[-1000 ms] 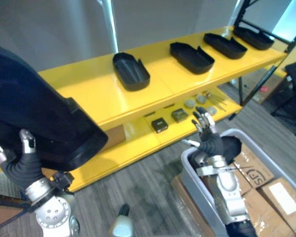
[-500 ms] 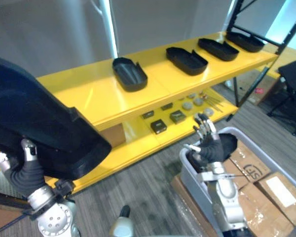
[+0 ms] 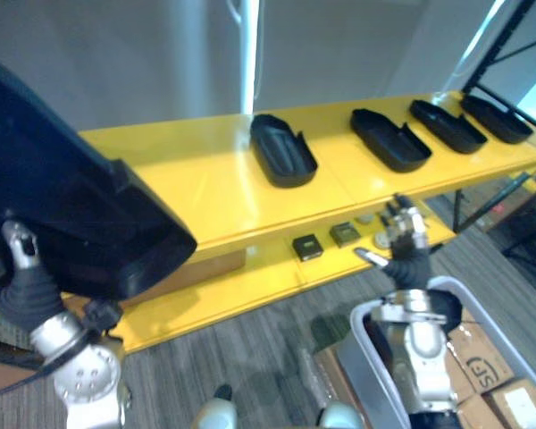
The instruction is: Walk over and take plastic housings, then place them on the shelf
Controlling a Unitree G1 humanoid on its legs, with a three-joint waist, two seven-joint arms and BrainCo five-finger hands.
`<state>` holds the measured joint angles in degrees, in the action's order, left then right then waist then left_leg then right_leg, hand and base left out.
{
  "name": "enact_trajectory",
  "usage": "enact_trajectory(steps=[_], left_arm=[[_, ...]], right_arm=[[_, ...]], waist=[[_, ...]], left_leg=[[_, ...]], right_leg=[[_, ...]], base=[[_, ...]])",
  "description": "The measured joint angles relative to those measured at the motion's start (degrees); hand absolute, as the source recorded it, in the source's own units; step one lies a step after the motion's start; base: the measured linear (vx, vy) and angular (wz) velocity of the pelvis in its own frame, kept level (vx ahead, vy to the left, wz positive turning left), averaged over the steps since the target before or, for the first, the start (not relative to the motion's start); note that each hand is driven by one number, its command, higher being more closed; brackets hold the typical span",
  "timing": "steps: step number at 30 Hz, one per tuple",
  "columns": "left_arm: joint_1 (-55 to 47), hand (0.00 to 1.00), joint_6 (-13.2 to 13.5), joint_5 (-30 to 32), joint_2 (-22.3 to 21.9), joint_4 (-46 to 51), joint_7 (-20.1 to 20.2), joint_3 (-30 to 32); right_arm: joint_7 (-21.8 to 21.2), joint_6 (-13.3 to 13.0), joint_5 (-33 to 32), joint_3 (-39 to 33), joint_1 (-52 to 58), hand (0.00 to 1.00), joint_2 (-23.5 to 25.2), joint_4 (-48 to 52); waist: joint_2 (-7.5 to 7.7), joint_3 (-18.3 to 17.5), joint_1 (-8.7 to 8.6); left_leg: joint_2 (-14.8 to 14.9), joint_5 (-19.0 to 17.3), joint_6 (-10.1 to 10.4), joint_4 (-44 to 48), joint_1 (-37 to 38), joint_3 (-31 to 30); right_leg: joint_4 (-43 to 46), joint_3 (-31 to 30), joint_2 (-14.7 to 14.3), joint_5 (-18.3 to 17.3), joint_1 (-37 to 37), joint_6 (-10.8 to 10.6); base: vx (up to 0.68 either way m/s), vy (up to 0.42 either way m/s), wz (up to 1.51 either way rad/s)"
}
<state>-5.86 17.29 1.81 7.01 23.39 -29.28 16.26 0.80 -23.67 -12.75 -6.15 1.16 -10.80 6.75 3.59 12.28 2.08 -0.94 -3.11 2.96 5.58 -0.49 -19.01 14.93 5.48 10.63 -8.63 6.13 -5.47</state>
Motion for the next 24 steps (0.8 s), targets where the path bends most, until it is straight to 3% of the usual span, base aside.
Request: enact_trajectory(steps=[1,2,3,5,8,10,16,20,22,24], left_arm=[[-0.4,1.0,-0.4,-0.2,0.0,0.0,0.3,-0.2],[-1.4,1.0,-0.9,-0.3,-0.9,-0.1,0.7,-0.8],[-3.3,1.0,-1.3,-0.3,-1.9,-0.2,0.8,-1.8],[-4.8,1.0,-1.3,-0.3,-2.2,-0.1,1.0,-1.7],[-4.8,1.0,-1.3,-0.2,-3.3,0.2,1.1,-1.8],[-4.6,1.0,-1.5,-0.2,-3.4,0.1,1.8,-2.1],[-4.4,1.0,-3.8,1.0,-3.4,0.0,6.2,-5.2],[-4.4,1.0,-6.1,1.5,-1.7,0.0,9.3,-5.1],[-4.3,1.0,-7.6,1.3,0.7,-0.3,12.2,-5.1],[-2.6,1.0,-9.5,0.8,3.4,-3.7,16.4,-5.9]], right_arm=[[-0.2,0.0,0.0,0.0,0.0,0.0,-0.3,0.4],[-0.9,0.0,0.0,-0.1,-0.7,0.0,-1.4,0.6],[-1.0,0.0,0.0,-0.1,-1.2,0.0,-2.8,0.7],[-1.4,0.5,-1.3,-0.2,-2.8,0.0,-3.8,0.7],[-2.7,1.6,-2.8,-1.8,-3.4,0.0,-4.1,0.7],[-3.4,1.5,-4.0,-3.5,-3.1,0.0,-3.8,0.7],[-0.6,-1.5,-4.5,-5.5,0.1,0.0,-0.1,3.5],[2.5,-2.4,-4.5,-5.7,0.4,0.0,1.5,5.9],[3.3,-2.4,-4.4,-5.7,1.0,0.0,2.7,6.5],[4.2,-1.7,-3.9,-5.8,2.7,0.0,3.0,6.5]], waist=[[0.71,-0.4,0.08],[0.3,-0.9,0.09],[-2.47,-2.1,0.3],[-5.62,-3.4,0.94],[-7.26,-4.4,0.7],[-6.82,-4.2,0.02],[-3.83,-5.4,0.09],[-3.42,-5.6,0.04],[-2.71,-6.1,-0.43],[-2.95,-6.4,-1.78]], left_leg=[[-0.8,-0.5,0.2,-0.1,0.1,-0.3],[-0.7,-1.7,0.9,-0.1,0.5,0.0],[2.0,-2.3,1.9,0.1,0.4,1.9],[4.2,-2.2,2.9,-0.2,0.3,4.2],[5.8,-2.1,3.2,-1.2,1.6,8.5],[6.2,-1.6,2.5,-1.2,1.4,16.1],[3.8,1.1,1.6,-4.2,2.8,17.7],[3.1,2.8,1.2,-7.4,4.4,18.1],[2.8,3.4,1.0,-9.2,4.8,19.9],[4.0,3.9,1.1,-10.4,5.5,26.0]], right_leg=[[-1.1,0.0,0.2,0.4,-0.3,0.0],[-2.8,-0.6,0.1,4.9,-1.8,-1.7],[-5.5,1.0,-1.7,6.1,-3.3,-1.2],[-8.7,2.2,-3.5,7.8,-5.2,-0.6],[-9.2,4.2,-4.8,7.8,-7.3,-0.5],[-9.8,6.9,-4.2,7.6,-9.3,-0.3],[-10.3,11.3,-1.7,7.1,-12.3,0.3],[-10.3,11.6,-1.0,6.3,-13.2,1.6],[-10.8,11.6,-0.4,5.2,-13.2,0.7],[-11.0,11.5,-0.3,5.0,-13.3,0.3]], base=[[0.17,-0.267,0.67],[0.22,-0.248,0.44],[0.24,-0.226,0.3],[0.25,-0.154,0.19],[0.19,-0.081,0.32],[0.12,-0.009,0.44],[0.05,0.044,0.46],[-0.05,0.014,0.1],[-0.11,0.001,-0.03],[-0.11,-0.032,-0.01]])
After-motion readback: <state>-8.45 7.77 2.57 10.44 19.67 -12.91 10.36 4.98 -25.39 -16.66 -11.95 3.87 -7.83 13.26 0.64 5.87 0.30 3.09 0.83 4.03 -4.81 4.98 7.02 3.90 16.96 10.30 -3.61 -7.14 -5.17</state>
